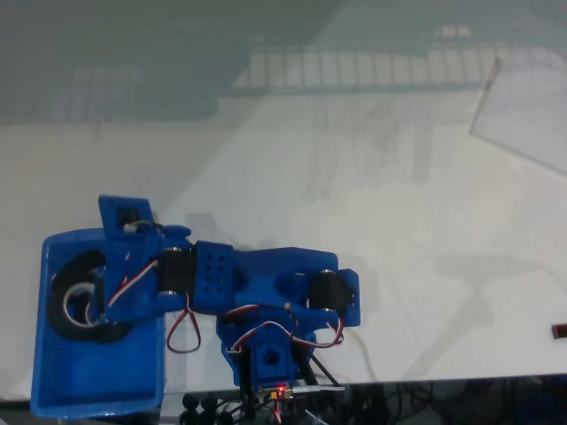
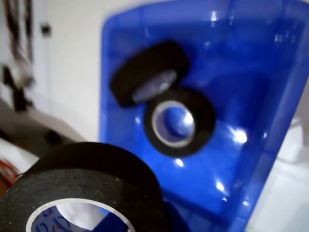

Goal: Grasp all tape and put them in the bin.

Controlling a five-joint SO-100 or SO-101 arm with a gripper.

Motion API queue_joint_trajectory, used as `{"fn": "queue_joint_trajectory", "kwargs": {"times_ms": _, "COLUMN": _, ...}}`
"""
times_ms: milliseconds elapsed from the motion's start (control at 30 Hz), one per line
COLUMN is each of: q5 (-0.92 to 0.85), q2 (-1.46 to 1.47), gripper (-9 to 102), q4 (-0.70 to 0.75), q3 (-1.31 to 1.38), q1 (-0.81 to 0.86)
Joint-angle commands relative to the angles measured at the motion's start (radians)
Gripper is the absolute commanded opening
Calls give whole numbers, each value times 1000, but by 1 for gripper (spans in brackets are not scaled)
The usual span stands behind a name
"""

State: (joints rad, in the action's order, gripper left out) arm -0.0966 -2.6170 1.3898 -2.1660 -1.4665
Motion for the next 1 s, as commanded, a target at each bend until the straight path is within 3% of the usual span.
{"fn": "queue_joint_trajectory", "kwargs": {"times_ms": 0, "q5": -17, "q2": -25, "gripper": 0, "q4": -14, "q3": -14, "q1": -28}}
{"fn": "queue_joint_trajectory", "kwargs": {"times_ms": 667, "q5": 29, "q2": -94, "gripper": 28, "q4": -49, "q3": -91, "q1": 6}}
{"fn": "queue_joint_trajectory", "kwargs": {"times_ms": 833, "q5": 26, "q2": -94, "gripper": 29, "q4": -118, "q3": -89, "q1": 158}}
{"fn": "queue_joint_trajectory", "kwargs": {"times_ms": 967, "q5": 6, "q2": -86, "gripper": 29, "q4": -198, "q3": -89, "q1": 390}}
